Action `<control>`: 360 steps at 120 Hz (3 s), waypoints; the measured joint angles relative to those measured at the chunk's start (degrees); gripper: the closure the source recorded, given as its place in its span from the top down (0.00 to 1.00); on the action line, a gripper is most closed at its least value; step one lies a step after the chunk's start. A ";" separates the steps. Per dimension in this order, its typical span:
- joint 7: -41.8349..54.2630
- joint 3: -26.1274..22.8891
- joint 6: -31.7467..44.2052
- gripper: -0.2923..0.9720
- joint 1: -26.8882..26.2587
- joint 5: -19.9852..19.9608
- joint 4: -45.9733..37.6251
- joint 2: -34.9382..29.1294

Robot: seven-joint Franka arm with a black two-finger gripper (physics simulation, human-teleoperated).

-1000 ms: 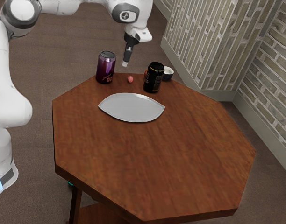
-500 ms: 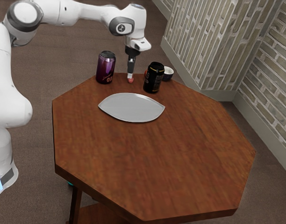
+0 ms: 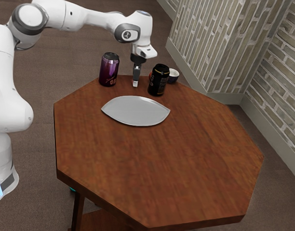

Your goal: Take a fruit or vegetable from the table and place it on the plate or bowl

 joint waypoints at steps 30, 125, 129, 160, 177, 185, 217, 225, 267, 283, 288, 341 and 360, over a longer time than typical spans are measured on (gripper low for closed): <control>-0.77 0.06 -0.04 0.76 -0.14 0.31 0.30 0.32; -2.99 -1.17 -11.82 0.35 0.15 -9.98 -1.47 21.64; -3.19 -1.23 -12.48 0.36 0.28 -10.93 -1.73 22.98; -5.17 -3.22 -17.93 0.36 2.34 -18.15 -3.78 33.54; -6.20 -13.05 -20.56 0.36 10.77 -21.87 -4.59 37.20; -6.99 -19.74 -22.17 0.36 15.31 -23.85 -4.65 36.96; -10.35 -29.64 -29.98 0.36 21.63 -27.61 -4.08 36.93; -11.25 -30.99 -31.54 0.36 21.65 -27.59 -3.22 36.93; -15.64 -48.76 -34.64 0.35 36.75 -24.28 -7.29 27.29; -16.90 -72.80 -34.58 0.36 58.65 -24.91 -9.36 29.33; -17.33 -75.90 -34.09 0.36 60.12 -25.42 -10.04 28.90; -21.15 -78.50 -15.98 0.34 61.51 -29.97 -28.00 27.30; -22.47 -78.67 -13.95 0.34 61.43 -31.67 -30.73 26.53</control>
